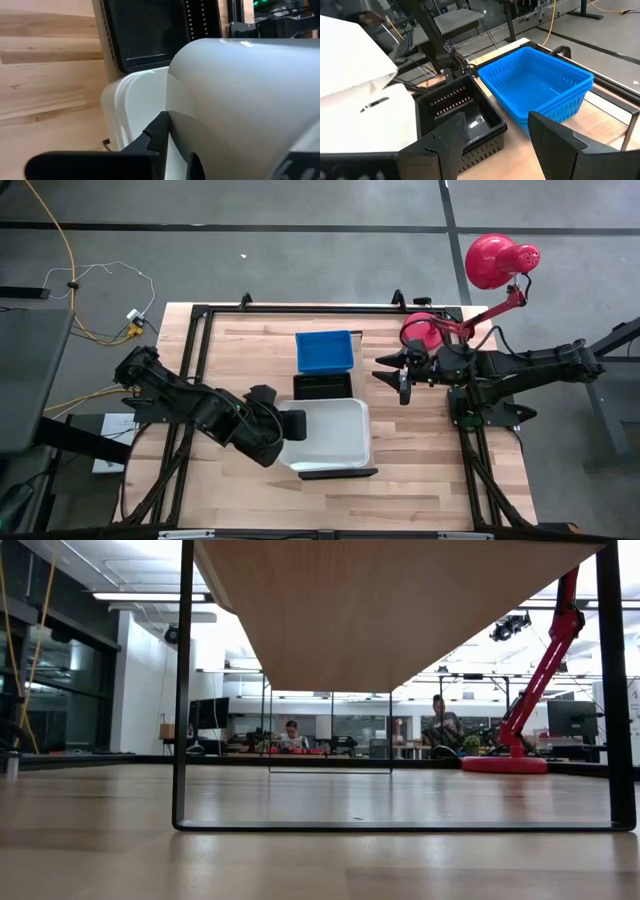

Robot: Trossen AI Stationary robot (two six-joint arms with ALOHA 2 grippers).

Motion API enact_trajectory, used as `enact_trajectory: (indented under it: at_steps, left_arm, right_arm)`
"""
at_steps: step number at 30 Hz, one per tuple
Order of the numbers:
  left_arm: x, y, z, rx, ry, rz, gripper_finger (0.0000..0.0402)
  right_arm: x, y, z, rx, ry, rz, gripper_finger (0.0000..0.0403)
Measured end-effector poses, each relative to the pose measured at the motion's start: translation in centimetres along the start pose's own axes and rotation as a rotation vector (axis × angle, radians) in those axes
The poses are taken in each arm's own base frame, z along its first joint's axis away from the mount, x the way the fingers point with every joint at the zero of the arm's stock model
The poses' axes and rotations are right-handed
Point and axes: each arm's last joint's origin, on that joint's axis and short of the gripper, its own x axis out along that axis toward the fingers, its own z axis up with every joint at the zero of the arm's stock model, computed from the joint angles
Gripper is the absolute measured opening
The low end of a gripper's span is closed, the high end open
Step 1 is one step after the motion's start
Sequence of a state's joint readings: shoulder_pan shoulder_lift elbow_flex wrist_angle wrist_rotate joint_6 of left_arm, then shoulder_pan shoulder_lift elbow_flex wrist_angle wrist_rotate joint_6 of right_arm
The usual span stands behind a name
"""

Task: Stack baskets on shelf by color
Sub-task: Stack the white bin on the white bin on the shelf

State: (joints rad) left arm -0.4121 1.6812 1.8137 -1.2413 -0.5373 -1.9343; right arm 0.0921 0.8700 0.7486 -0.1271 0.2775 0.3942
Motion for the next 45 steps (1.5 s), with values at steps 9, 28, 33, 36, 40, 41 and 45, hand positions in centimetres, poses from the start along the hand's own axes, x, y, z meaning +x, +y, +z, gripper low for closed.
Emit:
enact_trajectory:
  at_steps: [9,28,33,36,40,41,45]
  left_arm:
    - [0.1,-0.2,-0.2,0.014,0.01,-0.018,0.0078]
    - [-0.2,-0.1,-0.1,0.054,0.066,-0.003,0.0178]
    - [-0.9,0.2,1.0,0.068,0.056,0.007,0.0184]
    - [-2.1,0.7,2.4,0.072,0.028,0.013,0.0184]
    - [-3.8,1.4,5.1,0.154,-0.109,-0.016,0.0184]
    - [-4.4,1.5,5.9,0.187,-0.154,-0.035,0.0184]
    - [-7.0,2.2,9.2,0.406,-0.303,-0.084,0.0175]
  right_arm:
    - [0.0,-0.1,-0.1,-0.015,0.013,-0.009,0.0204]
    - [0.0,-0.1,-0.1,-0.022,0.012,-0.009,0.0204]
    - [0.0,-0.1,-0.1,-0.022,0.011,-0.009,0.0204]
    - [0.0,-0.1,-0.1,-0.021,0.008,-0.007,0.0204]
    - [0.0,0.1,0.1,-0.007,-0.004,0.013,0.0204]
    - [0.0,0.1,0.2,-0.003,-0.011,0.029,0.0204]
    - [-0.1,0.5,0.8,-0.013,-0.065,0.083,0.0204]
